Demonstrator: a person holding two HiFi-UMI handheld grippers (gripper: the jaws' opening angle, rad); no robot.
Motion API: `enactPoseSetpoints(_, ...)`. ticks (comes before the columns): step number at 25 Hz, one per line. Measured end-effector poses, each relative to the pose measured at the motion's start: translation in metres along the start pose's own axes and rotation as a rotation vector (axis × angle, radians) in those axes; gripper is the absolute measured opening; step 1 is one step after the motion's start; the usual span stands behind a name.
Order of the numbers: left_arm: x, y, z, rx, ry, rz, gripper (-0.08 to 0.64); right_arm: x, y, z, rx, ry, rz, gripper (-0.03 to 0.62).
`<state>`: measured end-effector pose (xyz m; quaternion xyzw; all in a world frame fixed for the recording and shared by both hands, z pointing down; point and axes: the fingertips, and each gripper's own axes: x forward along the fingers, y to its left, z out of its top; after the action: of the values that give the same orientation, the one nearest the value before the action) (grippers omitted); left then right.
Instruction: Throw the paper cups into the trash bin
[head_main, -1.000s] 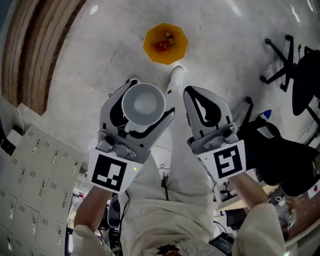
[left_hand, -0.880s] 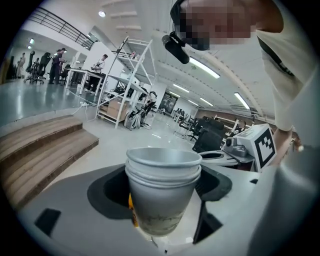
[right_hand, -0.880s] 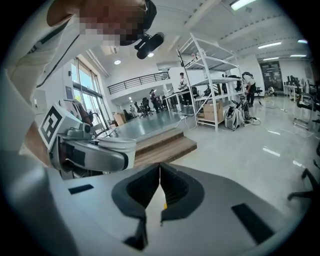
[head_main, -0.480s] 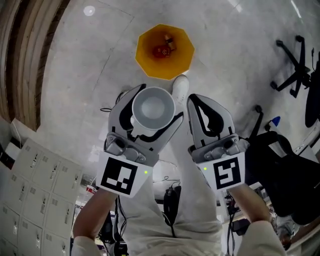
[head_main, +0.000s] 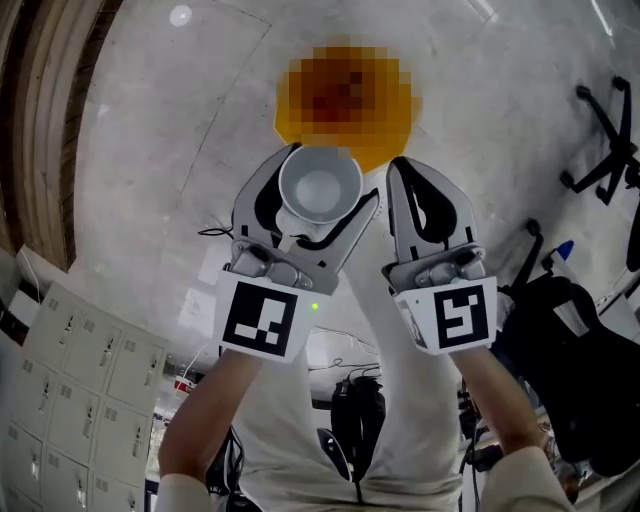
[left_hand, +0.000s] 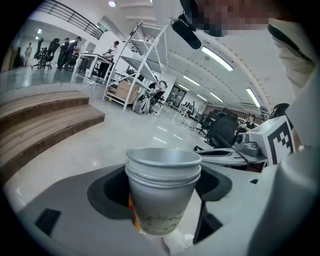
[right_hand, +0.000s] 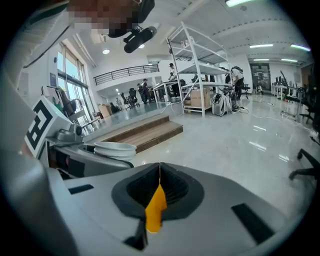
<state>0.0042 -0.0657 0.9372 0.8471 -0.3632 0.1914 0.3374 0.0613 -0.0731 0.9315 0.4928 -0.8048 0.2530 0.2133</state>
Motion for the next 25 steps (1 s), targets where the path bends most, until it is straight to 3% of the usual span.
enactPoseSetpoints(5, 0.021, 0.013, -0.012, -0.041, -0.005, 0.01, 0.371, 0.021, -0.008, -0.022, 0.005, 0.03, -0.022, 0.008)
enactPoseSetpoints(14, 0.068, 0.047, -0.041, -0.088, 0.073, 0.05, 0.371, 0.062, -0.021, -0.07, 0.013, 0.138, -0.023, 0.008)
enactPoseSetpoints(20, 0.086, 0.064, -0.059, -0.207, 0.151, 0.071, 0.371, 0.086, -0.028, -0.092, 0.056, 0.197, -0.034, 0.008)
enactPoseSetpoints(25, 0.102, 0.068, -0.068, -0.256, 0.218, 0.087, 0.373, 0.093, -0.034, -0.104, 0.126, 0.246, -0.021, 0.008)
